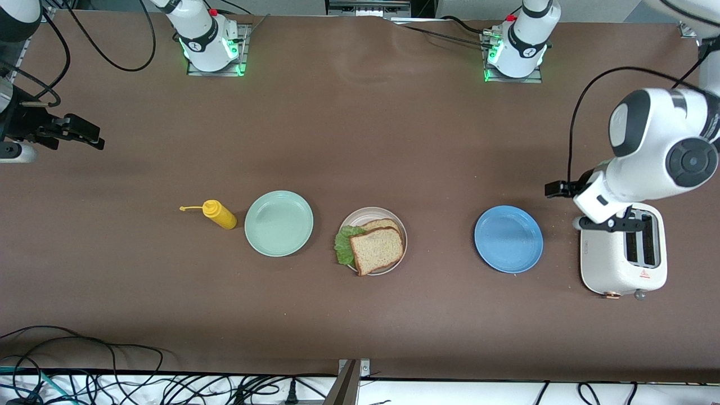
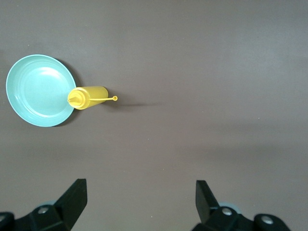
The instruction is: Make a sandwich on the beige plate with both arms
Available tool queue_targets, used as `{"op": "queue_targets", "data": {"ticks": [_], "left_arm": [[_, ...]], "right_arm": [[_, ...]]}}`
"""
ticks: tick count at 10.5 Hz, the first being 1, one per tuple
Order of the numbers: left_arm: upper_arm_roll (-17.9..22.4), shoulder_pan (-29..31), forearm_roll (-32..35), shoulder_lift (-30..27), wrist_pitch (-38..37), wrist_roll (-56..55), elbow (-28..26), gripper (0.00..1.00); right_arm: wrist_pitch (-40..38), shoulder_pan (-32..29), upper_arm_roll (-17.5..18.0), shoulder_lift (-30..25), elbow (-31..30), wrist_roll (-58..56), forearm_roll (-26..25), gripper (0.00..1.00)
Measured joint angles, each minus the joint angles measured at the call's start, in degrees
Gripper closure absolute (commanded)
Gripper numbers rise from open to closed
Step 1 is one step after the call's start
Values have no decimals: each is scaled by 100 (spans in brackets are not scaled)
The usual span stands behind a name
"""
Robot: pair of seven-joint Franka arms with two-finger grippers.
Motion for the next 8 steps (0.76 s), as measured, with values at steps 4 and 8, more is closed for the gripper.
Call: {"op": "queue_targets", "data": {"ticks": [4,8], "left_arm": [[4,142,228,-631,175,8,-554,0],[9,351,228,-875,361,29,-419,0]], "right_arm": [[18,0,-1,51,67,3,-27,0],[-12,1,-3,132,107,3,-28,0]]}}
